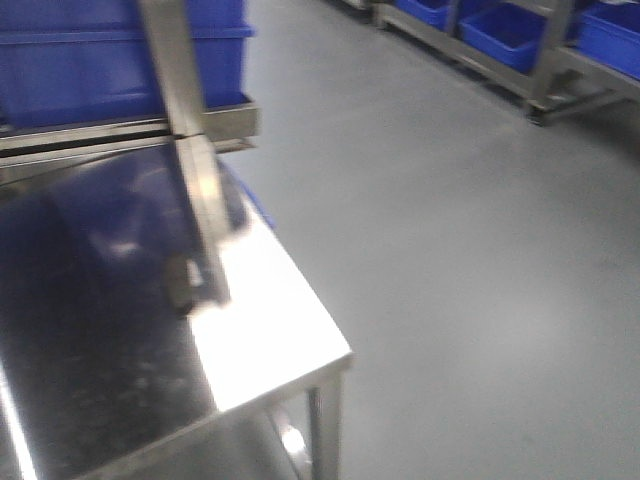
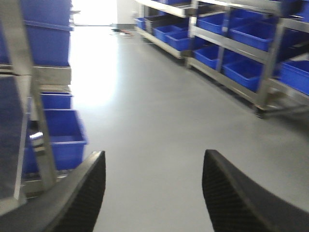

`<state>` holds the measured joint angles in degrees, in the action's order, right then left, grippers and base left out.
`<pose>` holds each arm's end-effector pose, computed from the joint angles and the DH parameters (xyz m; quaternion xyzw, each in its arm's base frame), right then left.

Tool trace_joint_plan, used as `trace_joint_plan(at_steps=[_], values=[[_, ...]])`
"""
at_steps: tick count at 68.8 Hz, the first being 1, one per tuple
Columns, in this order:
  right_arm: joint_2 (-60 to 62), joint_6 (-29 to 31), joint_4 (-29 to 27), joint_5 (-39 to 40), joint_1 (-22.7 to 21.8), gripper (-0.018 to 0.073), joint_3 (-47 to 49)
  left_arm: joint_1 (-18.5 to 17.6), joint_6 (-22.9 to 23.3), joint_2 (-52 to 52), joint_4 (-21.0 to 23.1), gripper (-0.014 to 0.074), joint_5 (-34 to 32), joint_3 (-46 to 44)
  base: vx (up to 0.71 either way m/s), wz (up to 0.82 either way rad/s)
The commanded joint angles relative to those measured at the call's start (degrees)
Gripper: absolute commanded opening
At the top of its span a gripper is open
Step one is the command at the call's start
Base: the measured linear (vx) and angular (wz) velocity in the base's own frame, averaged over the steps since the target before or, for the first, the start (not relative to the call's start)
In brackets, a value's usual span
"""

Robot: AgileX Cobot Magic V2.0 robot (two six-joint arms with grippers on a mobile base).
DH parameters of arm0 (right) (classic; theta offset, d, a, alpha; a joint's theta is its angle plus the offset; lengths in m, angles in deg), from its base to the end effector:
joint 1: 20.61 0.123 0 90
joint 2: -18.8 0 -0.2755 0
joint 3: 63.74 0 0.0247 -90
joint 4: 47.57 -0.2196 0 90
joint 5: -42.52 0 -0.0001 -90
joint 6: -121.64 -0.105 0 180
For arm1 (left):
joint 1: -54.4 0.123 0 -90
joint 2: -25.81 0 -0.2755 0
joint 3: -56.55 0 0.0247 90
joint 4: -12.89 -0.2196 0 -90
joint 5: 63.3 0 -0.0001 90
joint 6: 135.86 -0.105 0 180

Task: Move and align brake pads A on conveyor
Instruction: 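Position the base at the steel table facing the two brake pads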

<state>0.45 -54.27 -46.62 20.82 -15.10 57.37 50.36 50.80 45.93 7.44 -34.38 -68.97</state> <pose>0.0508 0.0042 0.2659 -0.0674 0.7571 0.0007 0.6499 0.0487 0.0014 0.2755 0.0005 0.7848 -0.0140 0.6196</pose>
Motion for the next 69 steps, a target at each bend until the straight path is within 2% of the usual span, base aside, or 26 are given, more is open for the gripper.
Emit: trace_joint_plan(at_steps=[1,42,69], values=[[-0.9,0.4,0.2,4.1,0.0,0.0437,1.6,-0.1,0.3,1.2,0.0,0.0394,-4.3,-1.3,0.21,0.81],[-0.9,0.4,0.2,4.1,0.0,0.0437,1.6,-0.1,0.3,1.2,0.0,0.0394,-4.3,-1.3,0.17,0.69],[-0.9,0.4,0.2,4.1,0.0,0.0437,1.6,-0.1,0.3,1.2,0.0,0.0394,-4.3,-1.3,0.04,0.16]])
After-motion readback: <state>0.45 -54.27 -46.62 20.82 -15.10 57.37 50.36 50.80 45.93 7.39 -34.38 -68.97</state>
